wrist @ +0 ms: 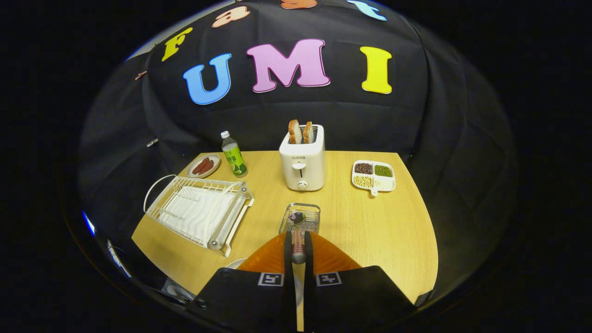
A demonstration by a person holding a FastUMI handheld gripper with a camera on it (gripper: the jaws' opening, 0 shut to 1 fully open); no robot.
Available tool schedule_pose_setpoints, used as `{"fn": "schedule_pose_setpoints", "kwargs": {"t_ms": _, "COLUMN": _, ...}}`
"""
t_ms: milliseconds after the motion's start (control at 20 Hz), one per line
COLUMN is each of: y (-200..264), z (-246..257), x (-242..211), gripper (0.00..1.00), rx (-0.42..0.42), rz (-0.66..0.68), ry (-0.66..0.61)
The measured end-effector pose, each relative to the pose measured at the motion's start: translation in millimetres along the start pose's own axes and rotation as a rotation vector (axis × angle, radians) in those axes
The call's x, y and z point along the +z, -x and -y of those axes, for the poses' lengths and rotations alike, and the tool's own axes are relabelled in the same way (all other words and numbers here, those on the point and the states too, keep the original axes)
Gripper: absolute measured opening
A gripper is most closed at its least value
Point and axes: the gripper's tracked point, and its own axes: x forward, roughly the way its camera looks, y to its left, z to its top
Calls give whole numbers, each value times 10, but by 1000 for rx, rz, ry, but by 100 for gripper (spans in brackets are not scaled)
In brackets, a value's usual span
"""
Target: Take the plate from the dish rack, then take the spoon from the basket and place it into the plate.
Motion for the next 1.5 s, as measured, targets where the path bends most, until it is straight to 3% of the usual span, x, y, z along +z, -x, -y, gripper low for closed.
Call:
{"fn": "schedule_pose_setpoints", "kwargs": {"t_ms": 200, "y": 455, "z": -189, "x": -139, "gripper": 10, "rx": 48, "rz": -4, "ry": -11}}
{"fn": "schedule_pose_setpoints", "kwargs": {"t_ms": 400, "y": 622, "z": -345, "x": -629, "gripper": 10, "rx": 81, "rz": -81, "ry": -28}}
{"fn": "schedule_pose_setpoints", "kwargs": {"t_ms": 750, "y": 337, "z": -481, "x": -1576, "gripper": 10, "rx": 106, "rz": -218, "ry": -38}}
{"fn": "schedule_pose_setpoints", "kwargs": {"t_ms": 1050, "y": 176, "z": -527, "x": -1640, "gripper": 10, "rx": 138, "rz": -186, "ry": -119}}
{"fn": "schedule_pose_setpoints", "kwargs": {"t_ms": 1500, "y": 106, "z": -537, "x": -2096, "gripper": 14, "rx": 120, "rz": -300, "ry": -47}}
